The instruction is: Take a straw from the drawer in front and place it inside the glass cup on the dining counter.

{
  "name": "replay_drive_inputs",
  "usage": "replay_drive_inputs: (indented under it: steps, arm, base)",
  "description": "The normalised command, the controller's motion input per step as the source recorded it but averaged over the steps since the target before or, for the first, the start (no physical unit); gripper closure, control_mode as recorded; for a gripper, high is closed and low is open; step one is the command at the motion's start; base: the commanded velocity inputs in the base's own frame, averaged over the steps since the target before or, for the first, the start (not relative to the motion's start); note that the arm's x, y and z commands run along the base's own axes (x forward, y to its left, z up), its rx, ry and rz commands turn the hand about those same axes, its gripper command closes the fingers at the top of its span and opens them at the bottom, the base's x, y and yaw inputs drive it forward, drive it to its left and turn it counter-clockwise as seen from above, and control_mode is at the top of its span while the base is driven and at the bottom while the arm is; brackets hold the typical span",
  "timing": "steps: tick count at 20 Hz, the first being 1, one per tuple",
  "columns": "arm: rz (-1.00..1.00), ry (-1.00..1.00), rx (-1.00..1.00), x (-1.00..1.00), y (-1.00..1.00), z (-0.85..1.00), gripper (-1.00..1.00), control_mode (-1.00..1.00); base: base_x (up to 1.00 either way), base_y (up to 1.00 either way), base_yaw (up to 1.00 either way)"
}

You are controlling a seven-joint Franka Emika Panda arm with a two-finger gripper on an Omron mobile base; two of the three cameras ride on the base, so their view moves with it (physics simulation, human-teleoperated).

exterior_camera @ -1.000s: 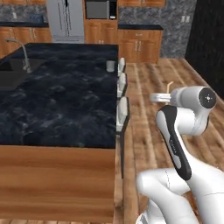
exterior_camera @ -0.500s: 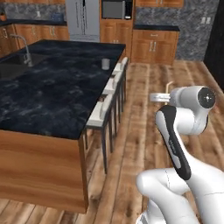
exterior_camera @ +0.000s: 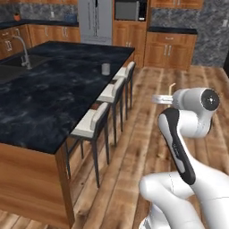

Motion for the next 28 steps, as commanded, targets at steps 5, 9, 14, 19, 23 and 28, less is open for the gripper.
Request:
replay_drive_inputs:
  steps: [5,9,14,19,23,28]
  arm:
    - [0.00,0.00,0.00,0.00,0.00,0.00,1.00,1.00]
    - [0.00,0.00,0.00,0.00,0.00,0.00,1.00,1.00]
    - [0.00,0.00,0.00,0.00,0.00,0.00,1.00,1.00]
    - [0.00,0.00,0.00,0.00,0.00,0.00,1.00,1.00]
    - [0.00,0.00,0.00,0.00,0.00,0.00,1.00,1.00]
    - [0.00,0.00,0.00,0.00,0.00,0.00,1.00,1.00]
  base:
    - [0.98,-0.36,0.08]
    - [0.86,-0.45,0.12]
    - [0.59,-0.54,0.39]
    - [0.32,-0.58,0.46]
    - [0.12,-0.84,0.44]
    - [0.29,-0.82,0.37]
